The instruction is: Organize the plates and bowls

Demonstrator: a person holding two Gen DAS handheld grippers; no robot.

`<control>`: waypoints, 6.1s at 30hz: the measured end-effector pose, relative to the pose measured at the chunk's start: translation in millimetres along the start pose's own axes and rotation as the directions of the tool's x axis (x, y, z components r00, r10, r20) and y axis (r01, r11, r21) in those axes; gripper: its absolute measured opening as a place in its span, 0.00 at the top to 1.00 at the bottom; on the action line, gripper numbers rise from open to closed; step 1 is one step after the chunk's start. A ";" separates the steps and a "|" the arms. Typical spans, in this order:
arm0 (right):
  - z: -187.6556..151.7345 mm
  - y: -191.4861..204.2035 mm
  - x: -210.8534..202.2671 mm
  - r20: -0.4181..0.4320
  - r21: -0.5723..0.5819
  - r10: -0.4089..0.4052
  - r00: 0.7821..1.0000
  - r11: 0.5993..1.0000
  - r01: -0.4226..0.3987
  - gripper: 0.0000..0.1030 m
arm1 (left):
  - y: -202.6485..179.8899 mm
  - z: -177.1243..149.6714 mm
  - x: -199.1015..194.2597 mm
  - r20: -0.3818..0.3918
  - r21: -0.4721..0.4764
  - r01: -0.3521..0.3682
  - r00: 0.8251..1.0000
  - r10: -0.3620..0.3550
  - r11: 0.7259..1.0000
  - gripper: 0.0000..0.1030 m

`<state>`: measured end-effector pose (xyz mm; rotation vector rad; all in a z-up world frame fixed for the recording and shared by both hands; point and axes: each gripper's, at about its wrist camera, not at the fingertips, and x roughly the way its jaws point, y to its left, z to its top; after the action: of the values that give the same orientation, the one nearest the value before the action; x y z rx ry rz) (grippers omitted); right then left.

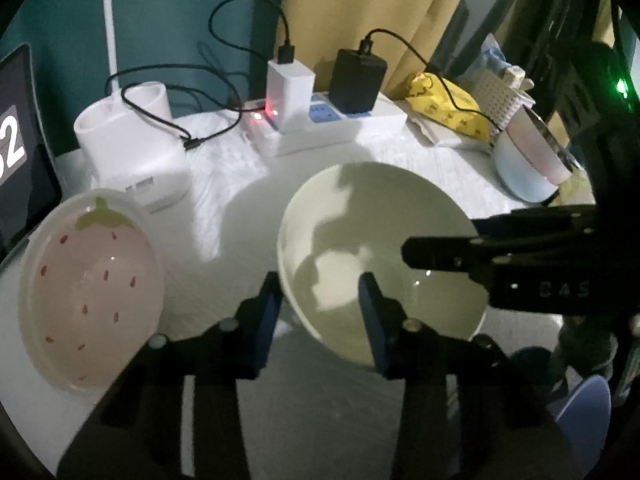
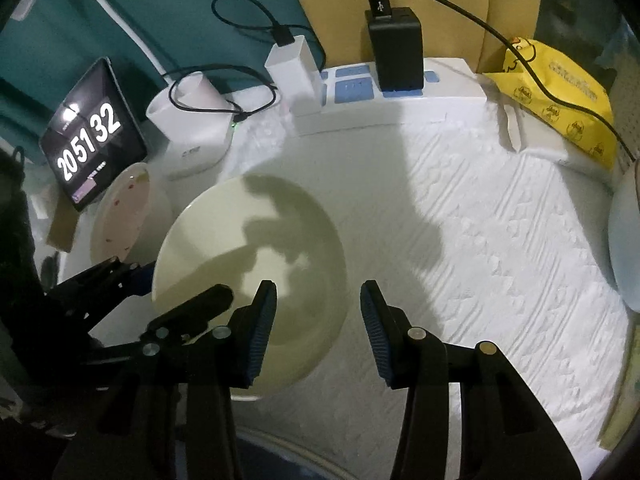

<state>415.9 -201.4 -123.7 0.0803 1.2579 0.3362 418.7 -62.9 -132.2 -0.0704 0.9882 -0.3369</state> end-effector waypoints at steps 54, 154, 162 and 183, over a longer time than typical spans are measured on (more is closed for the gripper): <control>-15.7 53.5 -128.0 0.367 -0.088 -0.112 0.923 0.984 0.155 0.84 | -35.5 -1.4 -118.4 0.307 0.076 -0.078 0.950 0.051 0.994 0.66; -147.7 180.7 -35.6 0.135 -0.070 0.074 0.988 0.995 -0.065 0.86 | 103.1 -220.6 -185.0 0.159 -0.286 -0.051 0.982 0.100 0.957 0.61; -153.4 164.1 -58.6 0.209 -0.059 0.052 0.977 0.997 -0.040 0.75 | 85.0 -222.8 -225.7 0.239 -0.282 -0.258 0.914 0.328 0.924 0.56; -207.4 -10.4 -115.8 0.260 0.183 -0.126 0.957 0.980 0.079 0.52 | -86.3 -217.9 -121.0 0.007 -0.061 -0.183 0.983 0.184 0.981 0.55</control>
<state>191.8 -270.9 -84.7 0.2011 1.0127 0.1207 156.1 -86.6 -136.8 -0.0356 0.9846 -0.1370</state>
